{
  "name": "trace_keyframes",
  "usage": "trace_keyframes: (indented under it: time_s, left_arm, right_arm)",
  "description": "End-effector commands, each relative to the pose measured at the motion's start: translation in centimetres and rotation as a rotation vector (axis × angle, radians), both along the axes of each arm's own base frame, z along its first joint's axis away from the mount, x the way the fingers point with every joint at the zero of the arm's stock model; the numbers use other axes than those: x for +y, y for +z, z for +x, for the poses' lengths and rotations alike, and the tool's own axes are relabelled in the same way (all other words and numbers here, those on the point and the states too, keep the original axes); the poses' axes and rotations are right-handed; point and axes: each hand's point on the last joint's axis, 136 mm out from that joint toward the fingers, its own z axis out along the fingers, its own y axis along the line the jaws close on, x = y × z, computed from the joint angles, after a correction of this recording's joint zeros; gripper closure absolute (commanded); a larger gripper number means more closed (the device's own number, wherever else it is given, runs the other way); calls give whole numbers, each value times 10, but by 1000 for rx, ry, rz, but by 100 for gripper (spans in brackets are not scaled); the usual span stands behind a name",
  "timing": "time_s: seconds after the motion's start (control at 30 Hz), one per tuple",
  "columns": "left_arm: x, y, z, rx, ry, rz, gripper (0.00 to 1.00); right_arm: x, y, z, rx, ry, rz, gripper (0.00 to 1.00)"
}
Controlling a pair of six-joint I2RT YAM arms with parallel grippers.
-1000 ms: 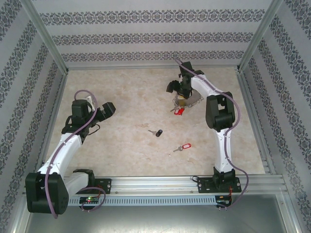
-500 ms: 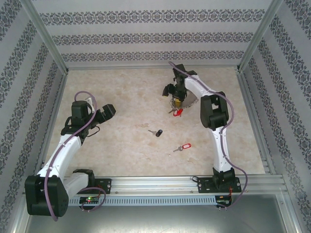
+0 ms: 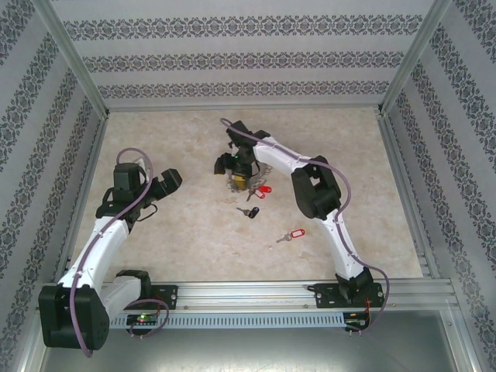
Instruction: Put the keys on the keyring
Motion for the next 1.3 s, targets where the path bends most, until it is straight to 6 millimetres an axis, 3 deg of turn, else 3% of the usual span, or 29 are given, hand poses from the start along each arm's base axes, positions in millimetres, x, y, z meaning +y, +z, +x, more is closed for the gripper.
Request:
trace_keyframes:
  time_s: [0.0, 0.07, 0.2, 0.3, 0.47, 0.6, 0.7, 0.77, 0.93, 1.0, 1.13, 1.27]
  left_arm:
    - [13, 0, -13, 28, 79, 44, 0]
    - [22, 3, -20, 25, 126, 71, 0]
    - [64, 5, -49, 64, 355, 177, 0]
    - [84, 14, -69, 60, 464, 233, 0]
    - [95, 29, -79, 8, 520, 267, 0]
    - [89, 31, -72, 7, 477, 259, 0]
    - [74, 23, -58, 26, 392, 222, 0]
    - [60, 16, -45, 37, 317, 180, 1]
    - [19, -9, -17, 88, 123, 38, 10]
    - [6, -22, -12, 132, 64, -4, 14]
    - [-7, -48, -8, 230, -10, -41, 17]
    - [-16, -68, -7, 294, -55, -71, 19]
  right_arm:
    - [30, -30, -21, 91, -25, 12, 29]
    - [47, -33, -30, 102, -21, 27, 29]
    - [78, -33, -56, 132, -14, 70, 30]
    - [100, -29, -81, 157, 9, 127, 32]
    - [134, -11, -131, 193, 122, 211, 34]
    - [137, 33, -140, 99, 167, 316, 35]
    - [121, 67, -129, -17, 173, 347, 35]
    - [100, 79, -118, -71, 151, 328, 35]
    - [27, 58, -86, -122, 31, 237, 40]
    - [11, 48, -81, -96, 10, 243, 42]
    - [-7, 22, -81, -47, -13, 202, 44]
    - [-1, 8, -88, -17, 11, 208, 45]
